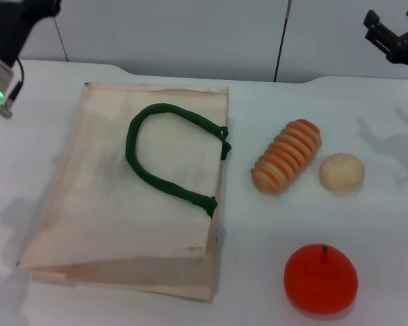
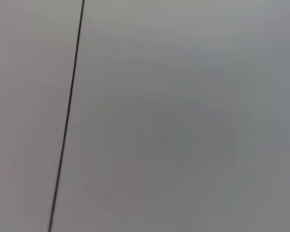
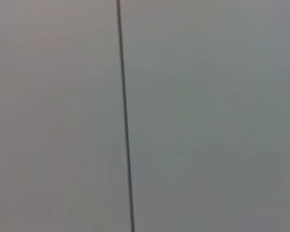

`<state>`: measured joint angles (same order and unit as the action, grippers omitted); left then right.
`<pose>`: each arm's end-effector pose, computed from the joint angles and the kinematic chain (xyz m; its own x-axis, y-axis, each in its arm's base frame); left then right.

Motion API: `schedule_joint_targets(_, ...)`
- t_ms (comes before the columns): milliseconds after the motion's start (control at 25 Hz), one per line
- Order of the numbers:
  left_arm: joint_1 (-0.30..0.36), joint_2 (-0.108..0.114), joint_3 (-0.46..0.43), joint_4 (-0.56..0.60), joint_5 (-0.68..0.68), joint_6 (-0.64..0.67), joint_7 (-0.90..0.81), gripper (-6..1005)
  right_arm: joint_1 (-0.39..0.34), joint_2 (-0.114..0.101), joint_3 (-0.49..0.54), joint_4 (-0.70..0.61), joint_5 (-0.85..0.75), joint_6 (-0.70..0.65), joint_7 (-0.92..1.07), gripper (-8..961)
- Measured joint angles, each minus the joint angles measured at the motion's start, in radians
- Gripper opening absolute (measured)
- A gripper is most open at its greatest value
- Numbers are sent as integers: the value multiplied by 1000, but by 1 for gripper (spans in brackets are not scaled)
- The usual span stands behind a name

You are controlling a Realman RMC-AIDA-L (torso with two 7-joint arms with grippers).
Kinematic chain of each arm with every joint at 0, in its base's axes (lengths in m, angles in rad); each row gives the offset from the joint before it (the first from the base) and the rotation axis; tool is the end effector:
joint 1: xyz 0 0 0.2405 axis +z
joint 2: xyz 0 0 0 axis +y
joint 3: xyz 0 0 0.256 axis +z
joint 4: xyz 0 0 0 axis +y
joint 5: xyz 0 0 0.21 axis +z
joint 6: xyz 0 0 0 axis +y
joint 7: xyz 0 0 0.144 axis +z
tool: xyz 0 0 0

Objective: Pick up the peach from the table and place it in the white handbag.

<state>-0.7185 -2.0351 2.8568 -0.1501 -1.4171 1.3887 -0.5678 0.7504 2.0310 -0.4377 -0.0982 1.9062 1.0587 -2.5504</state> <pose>-0.2635 0.4037 0.0669 0.5358 -0.3124 0.7844 0.7156 -0.3251 -0.6183 0.2589 0.4279 0.0153 0.6630 0.0300 -0.7480 -0.6773 -0.4016 -0.6164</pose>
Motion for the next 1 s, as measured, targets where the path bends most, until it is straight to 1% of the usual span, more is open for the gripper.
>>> schedule_joint_targets(160,28,2,2,87,10,17,11,712,-8,3,1,15,58,10,-19,891)
schedule_joint_targets(320,44,1,0,161,15,52,37,713,-10,4,1,74,191,11,-108,891)
schedule_joint_targets(440,45,0,-1,170,16,63,78,713,-5,4,1,104,246,17,-153,891)
schedule_joint_targets(560,46,-1,-4,171,15,64,80,713,-6,5,1,112,254,35,-160,891)
schedule_joint_targets(680,50,-1,-5,174,10,61,68,717,-9,5,1,116,256,45,-160,891)
schedule_joint_targets(840,58,1,-5,175,9,61,9,716,-10,5,1,116,254,46,-160,891)
schedule_joint_targets(1000,59,3,-4,171,12,62,1,716,-10,5,-1,117,253,43,-159,891)
